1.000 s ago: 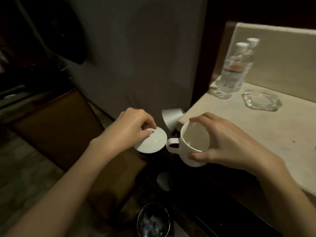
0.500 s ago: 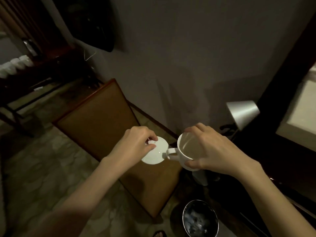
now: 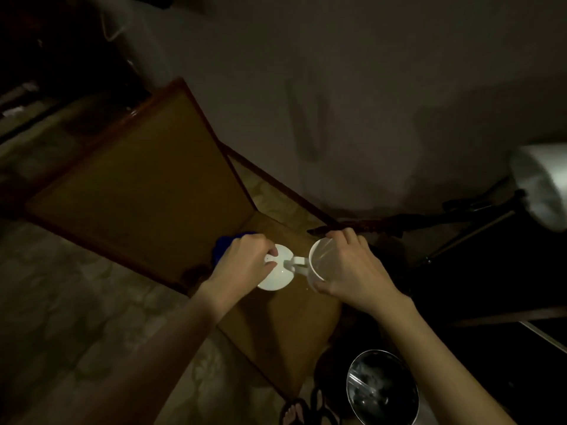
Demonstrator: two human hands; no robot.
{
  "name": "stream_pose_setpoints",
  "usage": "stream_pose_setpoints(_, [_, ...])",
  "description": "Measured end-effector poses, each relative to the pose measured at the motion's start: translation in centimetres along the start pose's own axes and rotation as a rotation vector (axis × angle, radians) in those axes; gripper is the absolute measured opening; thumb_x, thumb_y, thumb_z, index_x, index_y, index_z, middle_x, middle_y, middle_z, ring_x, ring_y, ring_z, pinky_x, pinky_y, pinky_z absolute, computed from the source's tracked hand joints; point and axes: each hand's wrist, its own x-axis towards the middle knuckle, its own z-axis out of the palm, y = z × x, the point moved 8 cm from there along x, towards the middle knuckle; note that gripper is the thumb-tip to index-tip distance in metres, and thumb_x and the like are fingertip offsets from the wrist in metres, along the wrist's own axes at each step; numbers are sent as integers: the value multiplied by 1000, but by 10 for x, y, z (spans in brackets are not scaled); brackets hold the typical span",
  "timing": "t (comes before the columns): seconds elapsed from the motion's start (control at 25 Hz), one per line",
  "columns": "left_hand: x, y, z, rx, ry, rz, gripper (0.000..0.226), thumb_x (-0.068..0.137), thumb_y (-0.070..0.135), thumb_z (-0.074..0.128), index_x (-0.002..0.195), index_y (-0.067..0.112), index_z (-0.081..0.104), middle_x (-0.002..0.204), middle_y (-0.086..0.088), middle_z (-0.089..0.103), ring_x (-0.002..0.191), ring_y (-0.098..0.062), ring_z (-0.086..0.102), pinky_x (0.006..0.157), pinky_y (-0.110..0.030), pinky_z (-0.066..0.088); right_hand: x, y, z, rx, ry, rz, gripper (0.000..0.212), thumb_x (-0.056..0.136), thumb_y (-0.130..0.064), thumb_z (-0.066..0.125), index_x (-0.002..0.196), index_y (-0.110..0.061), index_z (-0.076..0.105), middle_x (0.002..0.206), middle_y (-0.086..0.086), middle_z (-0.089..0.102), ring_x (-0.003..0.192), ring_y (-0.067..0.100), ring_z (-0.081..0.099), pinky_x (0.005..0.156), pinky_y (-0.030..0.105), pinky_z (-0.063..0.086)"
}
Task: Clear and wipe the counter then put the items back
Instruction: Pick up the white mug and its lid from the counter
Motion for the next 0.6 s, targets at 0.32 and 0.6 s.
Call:
stream_pose_setpoints(0.32, [133,-72,171,4,-88,-2,28,88,17,66,116,13,66,120,-5,63,107,-19,61,88,-33,54,106,101,166,41,2,176,88,68,-43,79,136,-12,32,134,5,35,122,25,36,96,34,42])
stream_pose_setpoints(0.6, [212,-102,261,39,-104,-12,28,89,13,64,117,13,65,121,-10,63,109,-23,61,88,-34,54,147,147,246,-19,32,281,92,67,-37,82,138,-11,28,139,9,30,127,27,31,100,38,41])
